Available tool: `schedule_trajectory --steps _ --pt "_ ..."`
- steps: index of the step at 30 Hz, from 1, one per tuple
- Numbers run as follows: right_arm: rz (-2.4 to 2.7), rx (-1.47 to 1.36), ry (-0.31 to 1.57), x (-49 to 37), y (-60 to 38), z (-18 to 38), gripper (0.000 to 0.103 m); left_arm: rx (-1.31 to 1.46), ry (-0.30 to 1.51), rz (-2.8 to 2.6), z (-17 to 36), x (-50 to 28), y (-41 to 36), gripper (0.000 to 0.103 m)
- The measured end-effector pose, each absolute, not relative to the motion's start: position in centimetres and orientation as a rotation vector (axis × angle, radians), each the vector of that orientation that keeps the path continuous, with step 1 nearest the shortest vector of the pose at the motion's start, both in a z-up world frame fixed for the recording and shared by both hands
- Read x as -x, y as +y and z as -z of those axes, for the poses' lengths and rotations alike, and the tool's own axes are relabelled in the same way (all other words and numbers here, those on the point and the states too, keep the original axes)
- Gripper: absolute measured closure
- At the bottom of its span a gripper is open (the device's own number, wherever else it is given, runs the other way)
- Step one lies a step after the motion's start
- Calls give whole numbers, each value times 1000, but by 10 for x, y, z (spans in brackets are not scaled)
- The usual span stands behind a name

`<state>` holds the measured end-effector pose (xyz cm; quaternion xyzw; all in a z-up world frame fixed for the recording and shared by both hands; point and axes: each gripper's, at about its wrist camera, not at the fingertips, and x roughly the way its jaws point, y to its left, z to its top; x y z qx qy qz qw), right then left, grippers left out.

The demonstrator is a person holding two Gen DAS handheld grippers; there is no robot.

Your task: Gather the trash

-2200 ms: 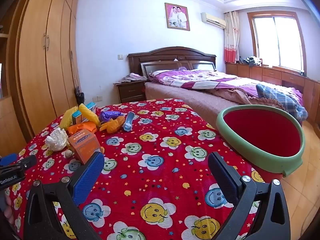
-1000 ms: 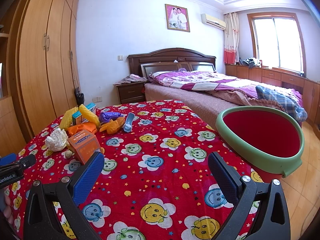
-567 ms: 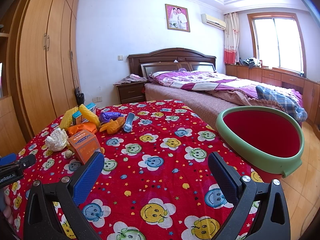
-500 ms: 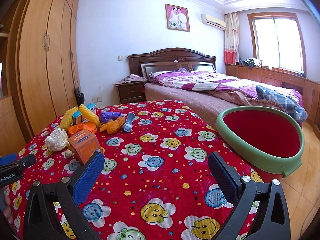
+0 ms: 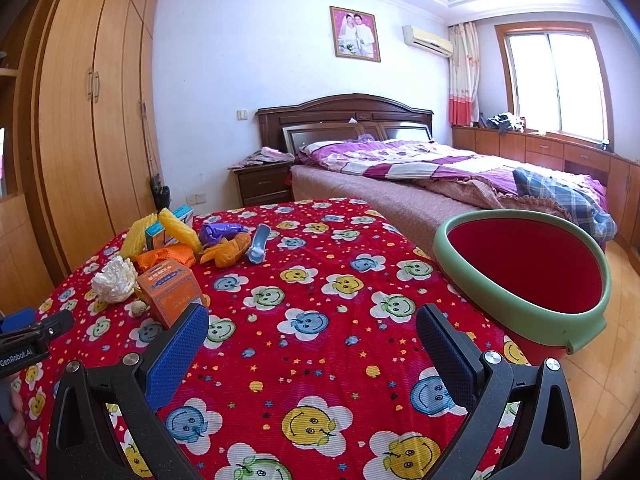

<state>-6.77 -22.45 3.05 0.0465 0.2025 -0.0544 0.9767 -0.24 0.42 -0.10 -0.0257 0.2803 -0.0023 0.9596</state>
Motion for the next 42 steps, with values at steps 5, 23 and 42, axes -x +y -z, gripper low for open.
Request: schedule_trajectory --steps 5,23,42 --pt "108 -103 414 65 -227 -29 0 49 583 3 2 0 3 9" --pt "91 -145 501 53 -233 -25 0 96 810 67 7 -41 3 15" --pt "126 -285 587 55 -270 -31 0 116 820 92 -21 -103 -8 32"
